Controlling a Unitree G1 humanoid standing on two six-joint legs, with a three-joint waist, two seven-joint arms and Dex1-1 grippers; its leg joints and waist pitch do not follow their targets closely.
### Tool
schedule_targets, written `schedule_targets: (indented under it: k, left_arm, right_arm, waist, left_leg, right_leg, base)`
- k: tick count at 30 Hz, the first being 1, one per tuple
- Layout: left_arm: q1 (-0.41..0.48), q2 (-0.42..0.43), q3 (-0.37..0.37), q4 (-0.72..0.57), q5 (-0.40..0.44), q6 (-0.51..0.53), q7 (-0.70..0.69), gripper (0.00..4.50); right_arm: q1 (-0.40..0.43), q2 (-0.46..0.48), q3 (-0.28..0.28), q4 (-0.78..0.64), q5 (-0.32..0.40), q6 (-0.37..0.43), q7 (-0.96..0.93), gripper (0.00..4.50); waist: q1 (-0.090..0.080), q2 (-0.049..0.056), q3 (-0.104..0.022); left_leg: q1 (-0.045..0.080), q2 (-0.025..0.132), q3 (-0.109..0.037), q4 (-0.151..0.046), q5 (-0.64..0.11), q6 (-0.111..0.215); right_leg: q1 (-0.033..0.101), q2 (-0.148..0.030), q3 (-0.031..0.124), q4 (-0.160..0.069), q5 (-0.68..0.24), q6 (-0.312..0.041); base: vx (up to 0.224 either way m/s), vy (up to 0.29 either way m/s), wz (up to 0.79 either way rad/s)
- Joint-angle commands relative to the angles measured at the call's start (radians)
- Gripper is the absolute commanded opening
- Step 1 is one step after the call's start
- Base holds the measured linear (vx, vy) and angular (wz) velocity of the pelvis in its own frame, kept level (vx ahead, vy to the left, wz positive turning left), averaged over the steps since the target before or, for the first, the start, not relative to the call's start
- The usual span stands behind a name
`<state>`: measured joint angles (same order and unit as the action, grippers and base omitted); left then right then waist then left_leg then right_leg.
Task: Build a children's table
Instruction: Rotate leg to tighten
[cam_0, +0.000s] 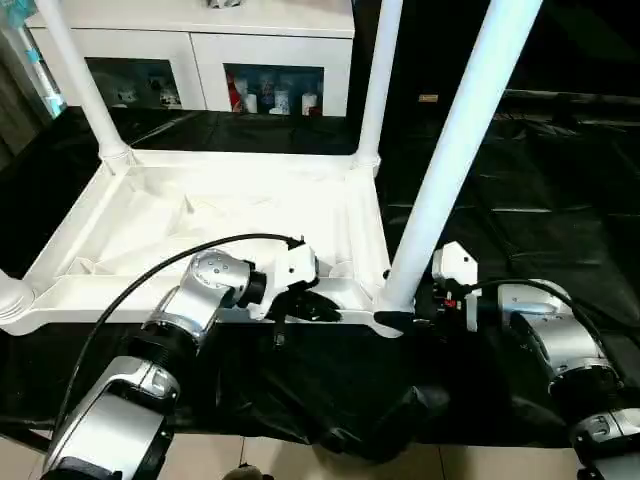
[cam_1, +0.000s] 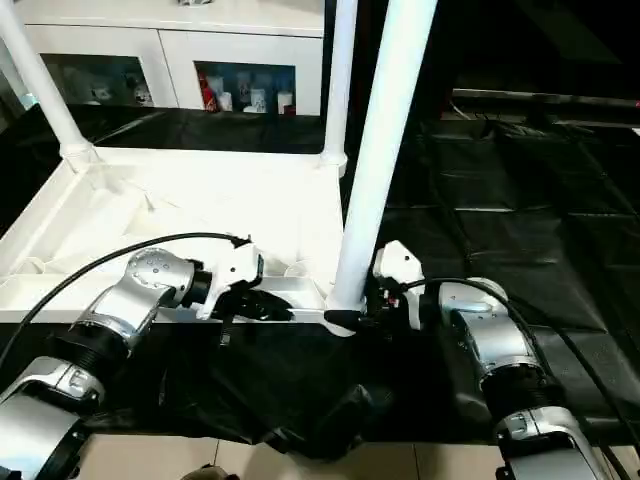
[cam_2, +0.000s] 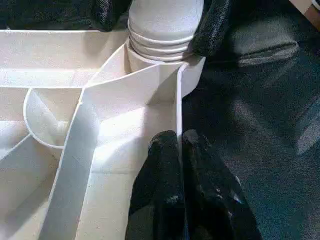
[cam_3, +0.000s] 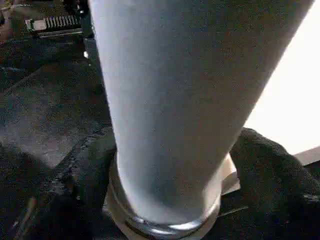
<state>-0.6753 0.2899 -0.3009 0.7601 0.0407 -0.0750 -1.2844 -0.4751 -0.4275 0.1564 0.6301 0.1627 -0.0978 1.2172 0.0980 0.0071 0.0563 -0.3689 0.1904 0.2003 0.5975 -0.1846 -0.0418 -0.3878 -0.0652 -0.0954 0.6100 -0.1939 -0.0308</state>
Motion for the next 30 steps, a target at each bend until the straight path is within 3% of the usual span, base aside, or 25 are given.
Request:
schedule_targets:
  k: [1,10,16,19,20,22,23,26,28,30]
  left_arm:
    - [0.000,-0.008,0.004,-0.022,-0.015,-0.015,-0.018,0.00]
    - [-0.004,-0.028,0.018,0.000,-0.017,0.001,0.046,0.00]
    - [-0.059,-0.109,0.060,0.118,0.017,0.031,0.299,0.00]
    - [-0.088,-0.151,0.063,0.164,0.033,0.037,0.401,0.00]
    - [-0.104,-0.174,0.067,0.183,0.036,0.045,0.449,0.00]
    - [-0.120,-0.198,0.071,0.203,0.039,0.053,0.497,0.00]
    - [-0.142,-0.227,0.075,0.231,0.049,0.050,0.546,0.00]
    - [-0.150,-0.242,0.072,0.243,0.056,0.039,0.552,0.00]
    - [-0.147,-0.242,0.070,0.238,0.054,0.038,0.534,0.00]
    - [-0.146,-0.241,0.070,0.237,0.052,0.037,0.529,0.00]
  right_arm:
    - [-0.003,-0.002,-0.003,-0.018,0.007,0.007,0.006,3.28]
    - [0.011,0.034,-0.028,-0.003,0.026,0.034,-0.039,2.72]
    - [-0.020,0.136,-0.091,0.146,-0.052,0.057,-0.451,2.69]
    - [-0.040,0.198,-0.135,0.181,-0.039,0.098,-0.609,2.69]
    - [-0.052,0.227,-0.144,0.194,-0.044,0.110,-0.675,2.69]
    - [-0.065,0.257,-0.149,0.209,-0.053,0.119,-0.744,2.69]
    - [-0.085,0.301,-0.127,0.226,-0.090,0.113,-0.822,2.69]
    - [-0.092,0.337,-0.097,0.221,-0.112,0.083,-0.818,2.69]
    - [-0.089,0.347,-0.094,0.203,-0.101,0.056,-0.783,3.24]
    - [-0.089,0.344,-0.092,0.197,-0.101,0.046,-0.775,3.40]
  waist:
    - [0.000,-0.017,-0.065]
    - [-0.002,-0.015,-0.064]
    - [-0.022,-0.015,-0.061]
    - [-0.030,-0.015,-0.059]
    - [-0.030,-0.005,-0.061]
    - [-0.038,-0.007,-0.063]
    - [-0.038,-0.001,-0.063]
    - [-0.039,-0.005,-0.064]
    - [-0.037,-0.007,-0.064]
    - [-0.037,-0.006,-0.063]
  left_leg:
    - [0.011,0.057,-0.026,-0.064,-0.163,0.086]
    - [0.011,0.056,-0.027,-0.065,-0.169,0.078]
    - [0.018,0.052,-0.033,-0.071,-0.212,0.031]
    - [0.019,0.048,-0.030,-0.068,-0.225,0.038]
    - [0.018,0.048,-0.033,-0.070,-0.220,0.035]
    - [0.020,0.050,-0.033,-0.071,-0.220,0.029]
    - [0.019,0.050,-0.033,-0.070,-0.221,0.030]
    - [0.017,0.046,-0.030,-0.069,-0.214,0.036]
    - [0.015,0.047,-0.031,-0.069,-0.209,0.047]
    - [0.015,0.048,-0.030,-0.069,-0.211,0.052]
  right_leg:
    - [0.042,-0.100,0.062,-0.085,-0.264,-0.185]
    - [0.042,-0.098,0.062,-0.087,-0.279,-0.180]
    - [0.039,-0.101,0.060,-0.099,-0.373,-0.161]
    - [0.037,-0.100,0.063,-0.104,-0.380,-0.157]
    - [0.039,-0.102,0.062,-0.102,-0.374,-0.157]
    - [0.037,-0.098,0.062,-0.099,-0.337,-0.169]
    - [0.036,-0.099,0.063,-0.100,-0.328,-0.174]
    - [0.040,-0.101,0.064,-0.098,-0.289,-0.181]
    - [0.043,-0.102,0.064,-0.098,-0.287,-0.180]
    - [0.043,-0.102,0.064,-0.098,-0.295,-0.179]
  base:
    - [0.000,0.000,0.00]
    - [0.000,0.000,0.00]
    - [0.000,0.000,0.00]
    - [0.000,0.000,0.00]
    - [0.000,0.000,0.00]
    - [0.000,0.000,0.00]
    - [0.000,0.000,0.00]
    - [0.000,0.000,0.00]
    - [0.000,0.000,0.00]
    - [0.000,0.000,0.00]
